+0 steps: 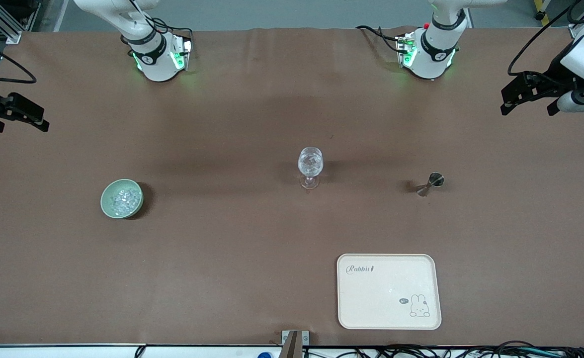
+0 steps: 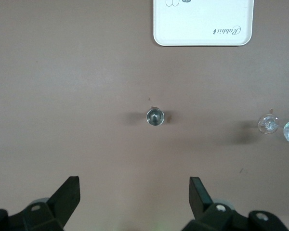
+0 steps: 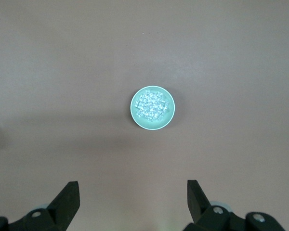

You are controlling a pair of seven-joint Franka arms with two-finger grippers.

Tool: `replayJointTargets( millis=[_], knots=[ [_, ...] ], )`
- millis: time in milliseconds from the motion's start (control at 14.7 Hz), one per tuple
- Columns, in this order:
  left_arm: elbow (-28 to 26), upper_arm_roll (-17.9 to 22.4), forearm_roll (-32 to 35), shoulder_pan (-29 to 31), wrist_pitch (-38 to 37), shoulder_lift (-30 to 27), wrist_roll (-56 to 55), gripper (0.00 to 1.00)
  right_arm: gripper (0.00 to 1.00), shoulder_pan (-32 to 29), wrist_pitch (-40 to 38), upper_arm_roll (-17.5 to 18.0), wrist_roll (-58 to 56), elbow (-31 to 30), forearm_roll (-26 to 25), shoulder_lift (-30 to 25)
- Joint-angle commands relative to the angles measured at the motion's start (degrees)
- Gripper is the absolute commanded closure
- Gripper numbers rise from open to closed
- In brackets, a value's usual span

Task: Pour wine and add ice with both arms
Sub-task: 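Reach the left gripper toward the metal jigger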

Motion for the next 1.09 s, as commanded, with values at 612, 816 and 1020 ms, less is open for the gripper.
replayJointTargets(
  millis=[612, 816, 1020],
  knots=[
    [3.82, 0.17, 1.13, 0.39, -0.41, 4.11, 0.93, 0.00, 0.02, 0.02, 0.59, -0.36, -0.64, -0.76, 0.70, 0.01],
    [3.65, 0.17, 1.13, 0.65, -0.49, 5.69, -0.03, 0.00, 0.02, -0.16, 1.20, -0.36, -0.64, -0.76, 0.61, 0.01],
    [3.47, 0.08, 0.78, 1.35, -0.93, 7.45, -2.39, 0.00, 0.02, -0.68, 2.17, -0.36, -0.64, -0.85, 0.61, 0.10]
  ],
)
